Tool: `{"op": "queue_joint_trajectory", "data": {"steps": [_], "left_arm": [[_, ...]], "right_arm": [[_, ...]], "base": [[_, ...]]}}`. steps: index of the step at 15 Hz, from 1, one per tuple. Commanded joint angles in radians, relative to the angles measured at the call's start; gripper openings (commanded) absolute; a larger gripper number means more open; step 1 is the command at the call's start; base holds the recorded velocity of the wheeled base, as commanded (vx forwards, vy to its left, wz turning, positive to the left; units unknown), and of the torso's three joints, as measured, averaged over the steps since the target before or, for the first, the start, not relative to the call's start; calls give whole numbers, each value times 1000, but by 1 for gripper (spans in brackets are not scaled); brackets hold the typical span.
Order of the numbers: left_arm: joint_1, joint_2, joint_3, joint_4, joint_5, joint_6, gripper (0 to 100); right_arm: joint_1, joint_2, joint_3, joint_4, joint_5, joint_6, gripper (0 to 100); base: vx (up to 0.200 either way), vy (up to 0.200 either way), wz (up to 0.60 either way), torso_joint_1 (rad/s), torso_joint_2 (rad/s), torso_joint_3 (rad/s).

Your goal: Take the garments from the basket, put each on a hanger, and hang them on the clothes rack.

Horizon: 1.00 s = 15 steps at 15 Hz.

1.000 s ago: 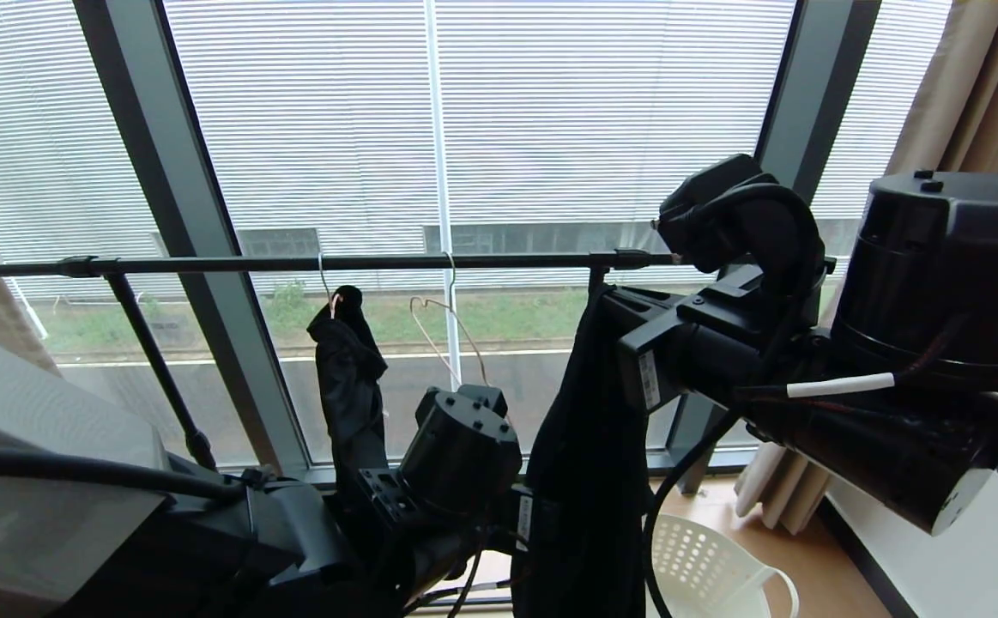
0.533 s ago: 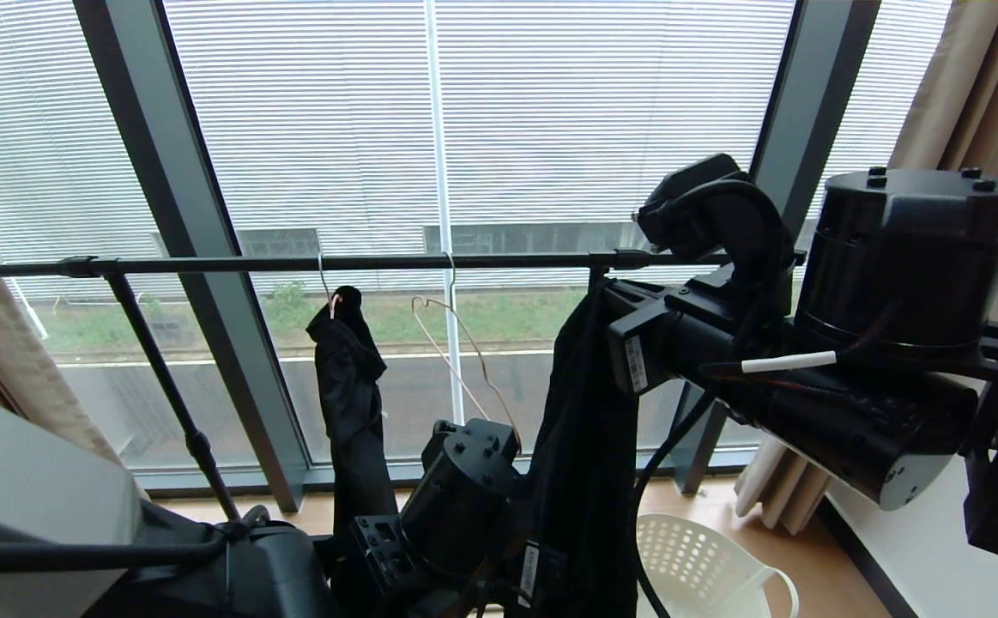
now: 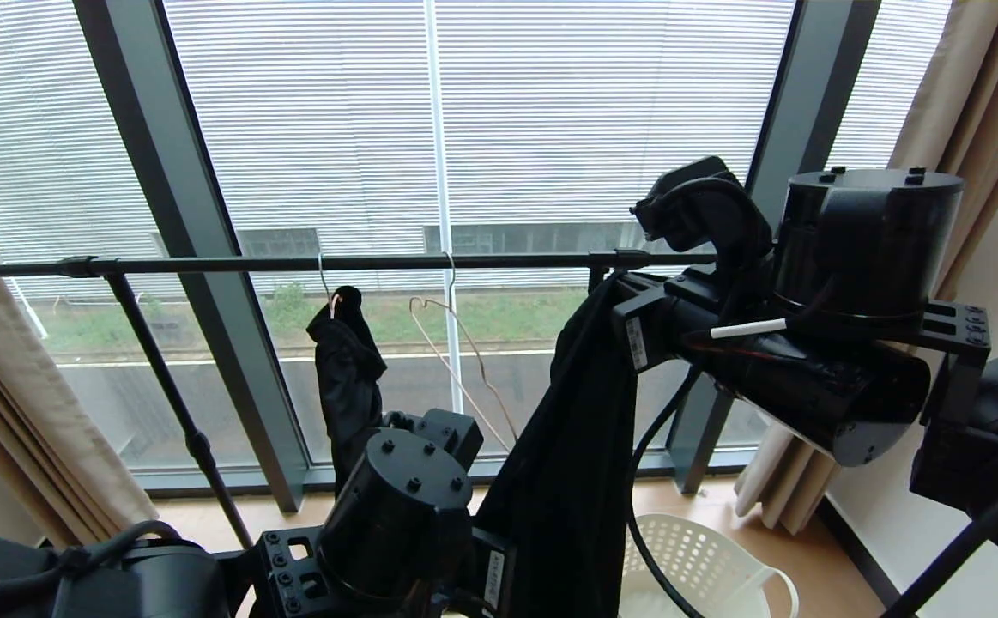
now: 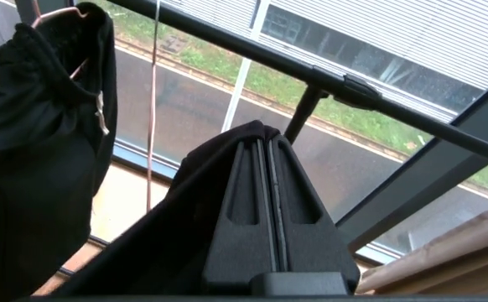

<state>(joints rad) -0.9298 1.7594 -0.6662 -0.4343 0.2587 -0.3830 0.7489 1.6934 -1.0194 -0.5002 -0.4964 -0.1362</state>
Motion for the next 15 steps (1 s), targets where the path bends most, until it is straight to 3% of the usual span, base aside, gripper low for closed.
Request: {"op": "queue_joint_trajectory", "data": {"steps": [1, 5, 8, 13, 15], "left_arm": [[8, -52, 11, 0, 16, 1, 0], [78, -115, 7, 0, 20, 58, 0], [158, -139, -49, 15, 13, 128, 0], [207, -121, -250, 134, -27, 150, 0], [206, -72, -368, 178, -27, 165, 0]], "right_arm": [[-42, 0, 1, -1, -1, 0, 0], [-76, -15, 15, 2, -1, -2, 0], [-77, -54, 81, 3, -1, -2, 0], [-42, -107, 220, 2, 30, 0, 0], [-39, -127, 298, 2, 85, -11, 0]], "base": [[0, 0, 0, 0, 0, 0], [0, 0, 0, 0, 0, 0], [0, 0, 0, 0, 0, 0], [0, 0, 0, 0, 0, 0], [0, 0, 0, 0, 0, 0]]}}
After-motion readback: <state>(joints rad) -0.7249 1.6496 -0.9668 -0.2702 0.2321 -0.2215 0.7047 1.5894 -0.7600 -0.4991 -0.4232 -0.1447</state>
